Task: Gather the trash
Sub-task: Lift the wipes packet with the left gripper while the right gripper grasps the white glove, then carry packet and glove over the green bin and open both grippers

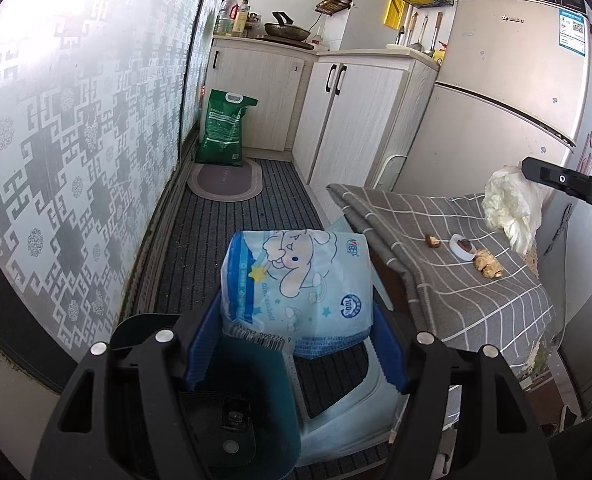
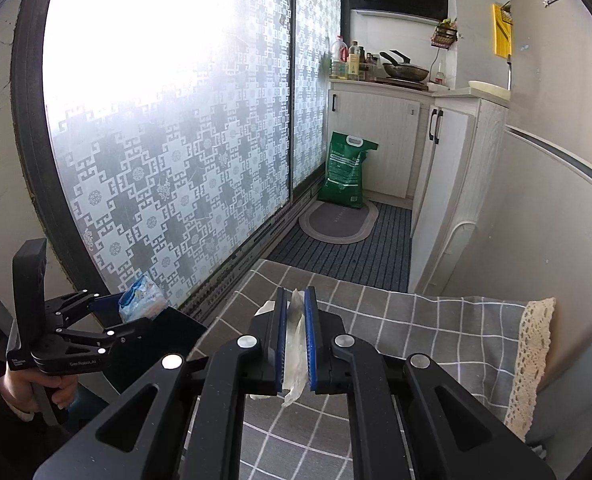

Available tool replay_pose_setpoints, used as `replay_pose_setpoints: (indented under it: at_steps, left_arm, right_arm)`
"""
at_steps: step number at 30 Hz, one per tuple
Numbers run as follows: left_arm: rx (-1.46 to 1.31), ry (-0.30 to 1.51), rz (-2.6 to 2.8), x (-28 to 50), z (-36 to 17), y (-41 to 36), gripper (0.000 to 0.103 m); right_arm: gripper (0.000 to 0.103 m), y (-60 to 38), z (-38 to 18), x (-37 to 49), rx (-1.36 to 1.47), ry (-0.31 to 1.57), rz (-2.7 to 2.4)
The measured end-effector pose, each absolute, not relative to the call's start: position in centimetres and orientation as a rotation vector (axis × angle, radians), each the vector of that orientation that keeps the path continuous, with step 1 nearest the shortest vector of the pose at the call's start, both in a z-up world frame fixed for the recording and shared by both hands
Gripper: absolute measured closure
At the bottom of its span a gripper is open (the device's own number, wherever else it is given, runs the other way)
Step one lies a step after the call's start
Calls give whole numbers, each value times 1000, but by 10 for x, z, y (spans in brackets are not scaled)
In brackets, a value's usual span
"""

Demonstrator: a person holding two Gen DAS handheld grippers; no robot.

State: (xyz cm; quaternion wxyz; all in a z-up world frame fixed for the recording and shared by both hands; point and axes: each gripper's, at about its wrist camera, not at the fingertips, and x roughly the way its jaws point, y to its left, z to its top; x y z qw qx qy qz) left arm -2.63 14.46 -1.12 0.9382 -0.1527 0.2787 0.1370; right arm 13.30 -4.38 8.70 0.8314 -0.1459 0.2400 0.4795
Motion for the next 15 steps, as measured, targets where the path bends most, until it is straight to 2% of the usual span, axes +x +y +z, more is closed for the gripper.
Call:
replay_pose_setpoints:
  at_steps: [15]
  left_arm:
    - [-354, 746, 356, -57, -62, 187, 33]
  right_arm:
    - [95, 39, 68, 81, -374, 546, 1190]
